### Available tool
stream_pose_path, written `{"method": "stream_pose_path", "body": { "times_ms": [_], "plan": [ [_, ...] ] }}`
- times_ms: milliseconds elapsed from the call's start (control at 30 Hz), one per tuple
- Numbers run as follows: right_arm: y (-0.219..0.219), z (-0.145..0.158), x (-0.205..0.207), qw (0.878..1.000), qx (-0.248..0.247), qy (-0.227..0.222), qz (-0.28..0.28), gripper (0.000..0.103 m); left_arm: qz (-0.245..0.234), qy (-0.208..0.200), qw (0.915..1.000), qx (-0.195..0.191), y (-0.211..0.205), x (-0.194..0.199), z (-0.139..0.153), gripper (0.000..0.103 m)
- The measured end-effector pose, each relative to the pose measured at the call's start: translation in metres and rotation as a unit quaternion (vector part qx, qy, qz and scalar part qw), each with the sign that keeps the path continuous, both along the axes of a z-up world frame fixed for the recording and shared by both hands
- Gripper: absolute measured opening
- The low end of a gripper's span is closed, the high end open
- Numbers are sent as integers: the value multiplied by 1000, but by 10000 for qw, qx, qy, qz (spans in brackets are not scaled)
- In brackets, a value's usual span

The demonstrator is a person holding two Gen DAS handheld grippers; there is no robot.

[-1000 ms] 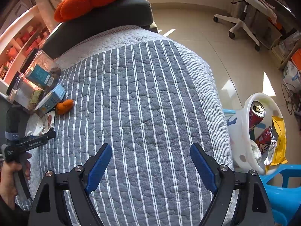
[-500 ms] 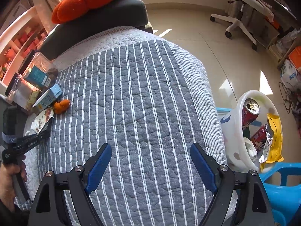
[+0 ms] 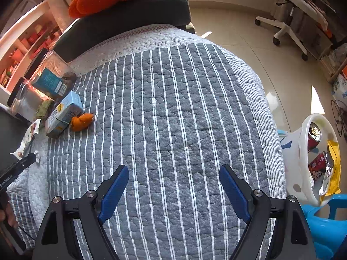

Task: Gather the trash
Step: 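Grasp the orange tangerine with the right gripper while the left gripper holds the pecan bag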

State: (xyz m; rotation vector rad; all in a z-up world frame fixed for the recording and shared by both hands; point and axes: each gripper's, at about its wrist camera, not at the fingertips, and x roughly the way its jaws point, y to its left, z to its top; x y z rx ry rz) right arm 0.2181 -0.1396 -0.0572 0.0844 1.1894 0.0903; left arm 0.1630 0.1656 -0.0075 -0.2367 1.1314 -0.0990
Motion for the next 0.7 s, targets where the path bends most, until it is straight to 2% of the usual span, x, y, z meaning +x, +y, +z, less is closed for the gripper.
{"method": "stream_pose_path", "body": {
  "times_ms": [100,200,300,400,567,700],
  "plan": [
    [21,-4,9,9998,73,-75,182,87,115,-157,9998,-11,6,-6,1,9],
    [46,-10,21,9986,316,-127,408,87,231,-274,9992,159,17,-4,2,9],
    [76,-20,35,9963,563,-137,634,87,315,-308,9984,363,20,-3,-1,9],
    [107,-30,47,9941,647,-249,832,87,327,-268,9983,400,24,-3,-5,9],
    [154,-47,64,9903,567,-351,1222,87,335,-207,9980,498,31,-1,-9,9],
    [173,-59,78,9902,400,-404,1277,86,317,-148,9984,446,34,-2,-10,9]
  ]
}}
